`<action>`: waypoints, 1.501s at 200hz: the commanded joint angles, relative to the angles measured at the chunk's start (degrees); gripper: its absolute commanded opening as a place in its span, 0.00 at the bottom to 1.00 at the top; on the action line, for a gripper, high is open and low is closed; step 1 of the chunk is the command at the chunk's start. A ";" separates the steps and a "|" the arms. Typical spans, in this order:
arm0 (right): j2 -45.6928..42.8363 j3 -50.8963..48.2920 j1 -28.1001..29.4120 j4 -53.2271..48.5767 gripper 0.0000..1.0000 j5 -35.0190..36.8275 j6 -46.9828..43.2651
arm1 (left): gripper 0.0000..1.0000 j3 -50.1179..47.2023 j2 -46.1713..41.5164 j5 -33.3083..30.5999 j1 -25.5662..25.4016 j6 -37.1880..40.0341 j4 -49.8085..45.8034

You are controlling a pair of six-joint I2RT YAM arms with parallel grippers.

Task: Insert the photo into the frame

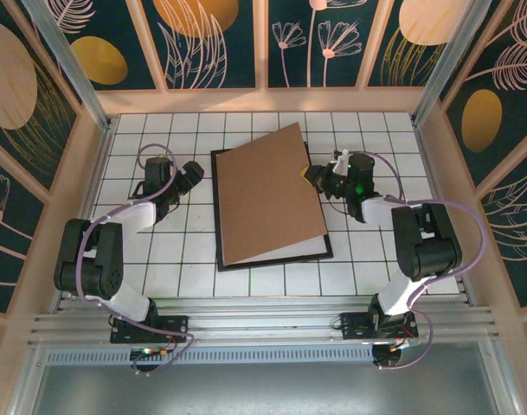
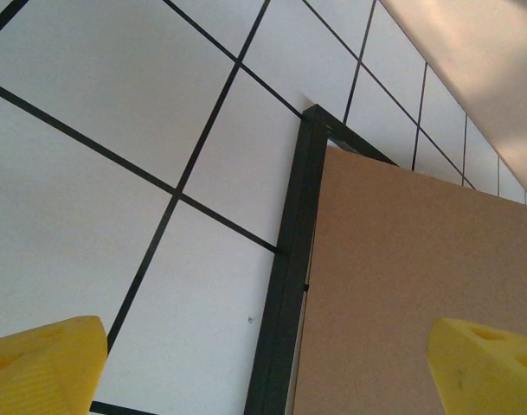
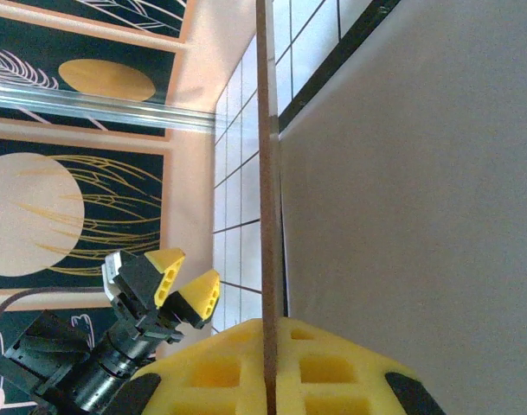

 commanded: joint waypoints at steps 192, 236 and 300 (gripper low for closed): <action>3.16 -4.63 -1.65 16.84 0.00 -0.45 1.38 | 0.95 -0.53 2.95 3.04 -0.27 -0.15 2.44; 4.58 -3.64 -1.64 16.76 0.00 -0.88 1.19 | 0.95 -0.54 3.04 3.24 -0.27 -0.15 2.62; 7.28 -2.32 -1.48 16.57 0.00 -2.01 0.56 | 0.95 -0.36 3.45 3.82 -0.27 -0.30 2.87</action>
